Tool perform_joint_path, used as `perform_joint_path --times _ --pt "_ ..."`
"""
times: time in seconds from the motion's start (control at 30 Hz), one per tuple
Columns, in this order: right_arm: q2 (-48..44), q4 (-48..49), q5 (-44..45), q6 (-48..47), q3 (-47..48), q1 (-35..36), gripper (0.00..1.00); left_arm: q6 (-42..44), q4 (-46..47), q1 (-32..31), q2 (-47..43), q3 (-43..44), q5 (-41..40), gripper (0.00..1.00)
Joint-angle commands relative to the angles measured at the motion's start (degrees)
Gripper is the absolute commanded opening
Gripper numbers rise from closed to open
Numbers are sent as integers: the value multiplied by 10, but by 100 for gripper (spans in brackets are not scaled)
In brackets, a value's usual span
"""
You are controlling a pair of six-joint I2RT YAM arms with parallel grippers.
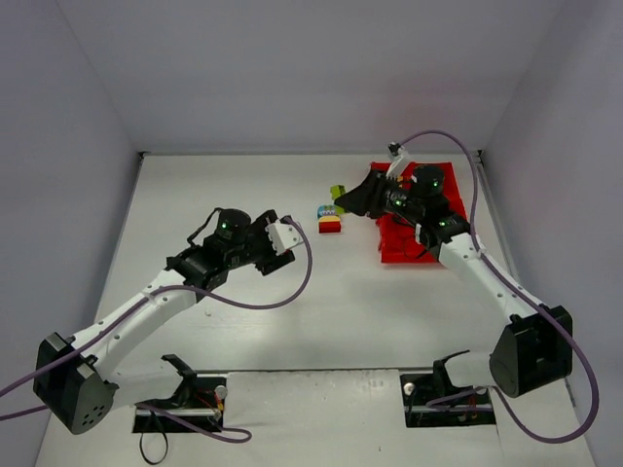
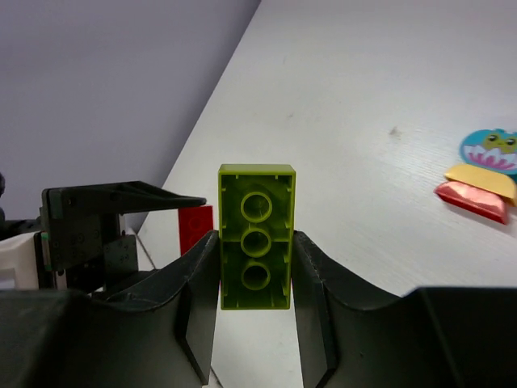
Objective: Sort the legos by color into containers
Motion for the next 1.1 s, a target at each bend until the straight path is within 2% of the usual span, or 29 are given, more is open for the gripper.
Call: perform_joint_path --times 0.0,0.17,0.33,0.43,0.7,0.77,0.8,0.87,0.9,1.07 --pt "-22 -14 3 -46 26 -39 0 -1 13 2 -1 35 0 2" --pt "18 -87 106 -158 92 -141 0 -10 30 2 -11 28 -14 2" --pt "84 -105 284 -262 164 -195 0 -17 42 2 -22 22 -22 2" --pt "156 -106 328 -302 203 -223 1 -20 47 2 -23 21 -20 2" --pt "328 -107 355 -349 315 -244 9 -20 48 2 -22 20 -18 2" --pt "353 -109 358 -352 326 -244 16 -18 49 2 -21 20 -21 2" --pt "358 -108 353 -353 333 -244 25 -16 49 2 -19 20 -20 2" --pt "367 -109 339 -350 338 -244 35 -16 49 2 -19 21 -19 2" --pt "367 -109 334 -349 338 -244 44 -17 49 2 -18 20 -17 2" --pt "337 -113 332 -341 326 -243 61 -16 50 2 -22 18 -9 2"
